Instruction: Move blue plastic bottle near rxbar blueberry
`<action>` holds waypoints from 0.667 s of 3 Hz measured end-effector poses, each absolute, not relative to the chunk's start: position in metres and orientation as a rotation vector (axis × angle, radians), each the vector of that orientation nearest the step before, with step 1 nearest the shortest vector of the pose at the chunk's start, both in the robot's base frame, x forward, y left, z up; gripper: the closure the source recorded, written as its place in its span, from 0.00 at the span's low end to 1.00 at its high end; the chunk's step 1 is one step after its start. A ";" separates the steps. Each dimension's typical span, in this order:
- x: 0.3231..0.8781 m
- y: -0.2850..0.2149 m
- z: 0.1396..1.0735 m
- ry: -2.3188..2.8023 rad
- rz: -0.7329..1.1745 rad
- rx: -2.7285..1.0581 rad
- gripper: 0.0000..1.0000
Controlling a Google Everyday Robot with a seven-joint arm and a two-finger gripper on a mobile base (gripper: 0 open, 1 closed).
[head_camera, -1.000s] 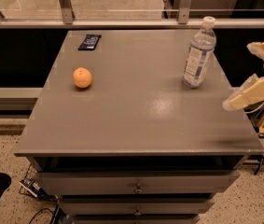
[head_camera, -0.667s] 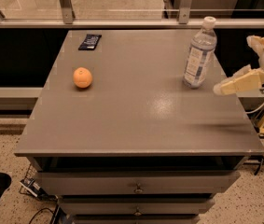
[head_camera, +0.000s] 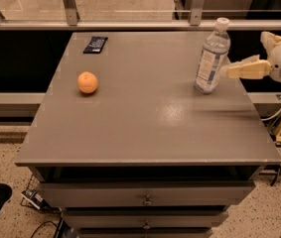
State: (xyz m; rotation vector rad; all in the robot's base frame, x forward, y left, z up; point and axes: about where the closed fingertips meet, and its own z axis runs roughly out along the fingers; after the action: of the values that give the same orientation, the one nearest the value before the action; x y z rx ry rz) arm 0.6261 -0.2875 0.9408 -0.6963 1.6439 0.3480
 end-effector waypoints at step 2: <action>0.654 -0.273 0.939 1.582 0.543 -0.662 0.00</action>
Offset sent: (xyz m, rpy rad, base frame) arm 0.0344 0.0233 0.0017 0.2197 0.0171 0.1798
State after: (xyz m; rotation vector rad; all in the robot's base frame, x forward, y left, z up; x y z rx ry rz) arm 0.6540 -0.2728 0.9389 -0.6623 1.5818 0.5434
